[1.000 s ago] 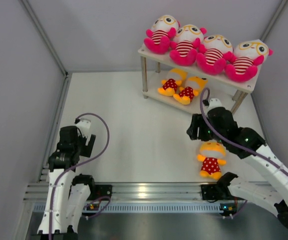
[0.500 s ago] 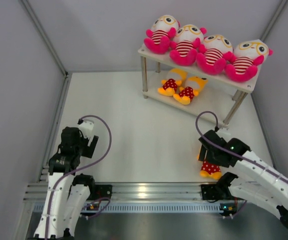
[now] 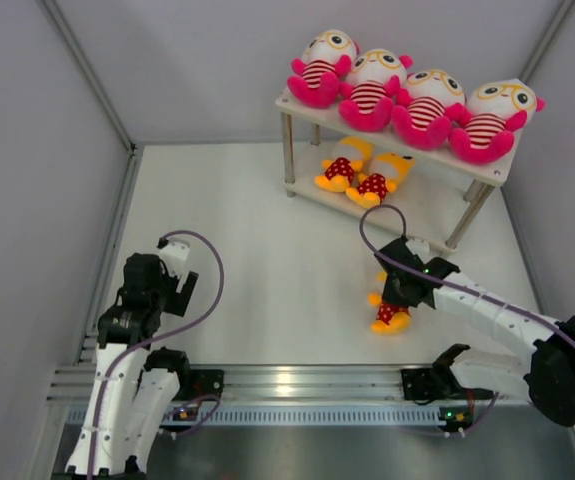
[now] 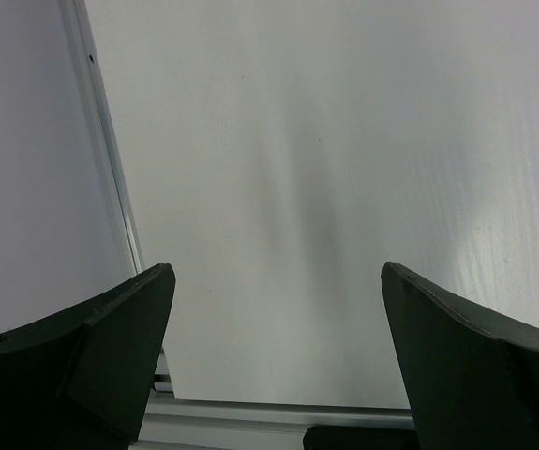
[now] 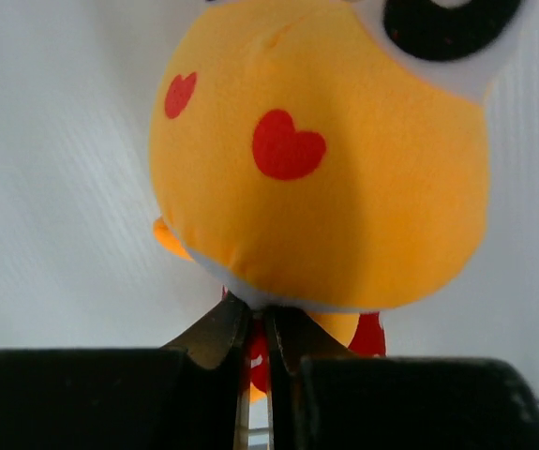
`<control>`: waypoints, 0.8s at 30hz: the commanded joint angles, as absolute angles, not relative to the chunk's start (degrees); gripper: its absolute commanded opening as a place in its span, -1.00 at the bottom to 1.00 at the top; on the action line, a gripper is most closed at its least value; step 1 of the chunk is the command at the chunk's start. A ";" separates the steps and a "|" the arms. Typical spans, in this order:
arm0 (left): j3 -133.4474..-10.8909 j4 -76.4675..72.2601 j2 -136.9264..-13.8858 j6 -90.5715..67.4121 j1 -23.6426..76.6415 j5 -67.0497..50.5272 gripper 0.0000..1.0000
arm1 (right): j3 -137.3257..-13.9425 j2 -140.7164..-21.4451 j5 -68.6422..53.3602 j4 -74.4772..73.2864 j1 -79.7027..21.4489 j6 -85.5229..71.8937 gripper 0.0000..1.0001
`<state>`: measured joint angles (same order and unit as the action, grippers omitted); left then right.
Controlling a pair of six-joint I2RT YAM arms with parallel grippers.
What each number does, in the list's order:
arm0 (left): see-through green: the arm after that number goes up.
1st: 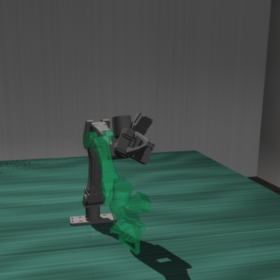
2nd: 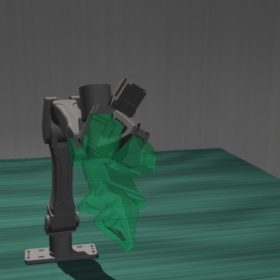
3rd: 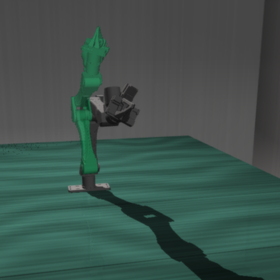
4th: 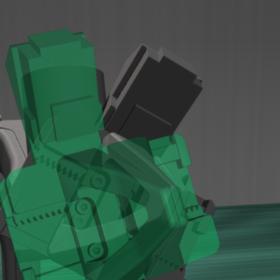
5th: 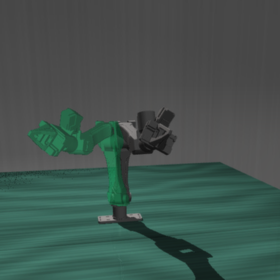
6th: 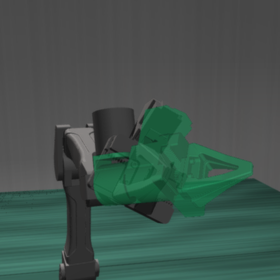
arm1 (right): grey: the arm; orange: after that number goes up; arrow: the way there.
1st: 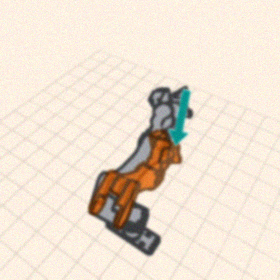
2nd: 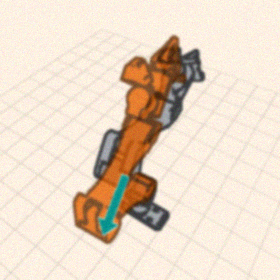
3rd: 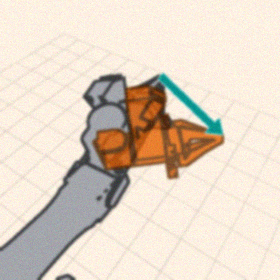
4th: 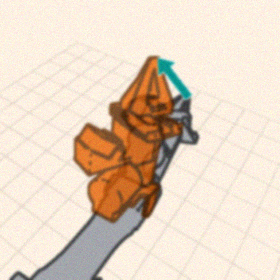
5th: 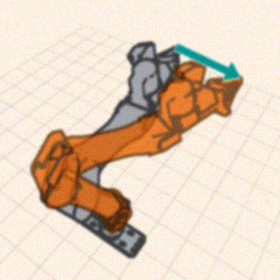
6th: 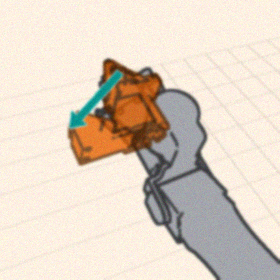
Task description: Place and organize the stuffed toys onto the shelf
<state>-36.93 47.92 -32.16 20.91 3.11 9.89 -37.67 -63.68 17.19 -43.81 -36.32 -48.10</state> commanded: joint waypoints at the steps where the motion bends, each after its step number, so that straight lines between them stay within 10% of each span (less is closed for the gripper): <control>1: -36.74 45.09 -32.69 20.48 3.34 9.93 0.96 | -42.89 -66.70 17.32 -29.20 -38.31 -49.57 -1.00; 12: -36.83 45.18 -33.57 20.39 3.34 10.46 0.96 | -53.61 -84.27 13.98 -17.42 -40.52 -49.74 -0.85; 17: -36.91 45.18 -33.75 20.30 3.34 10.72 0.96 | -56.60 -85.35 12.40 -16.61 -42.80 -47.65 0.23; 24: -36.91 45.18 -34.19 20.66 3.34 9.84 0.96 | -61.70 -72.10 5.38 -21.61 -46.23 -12.47 0.55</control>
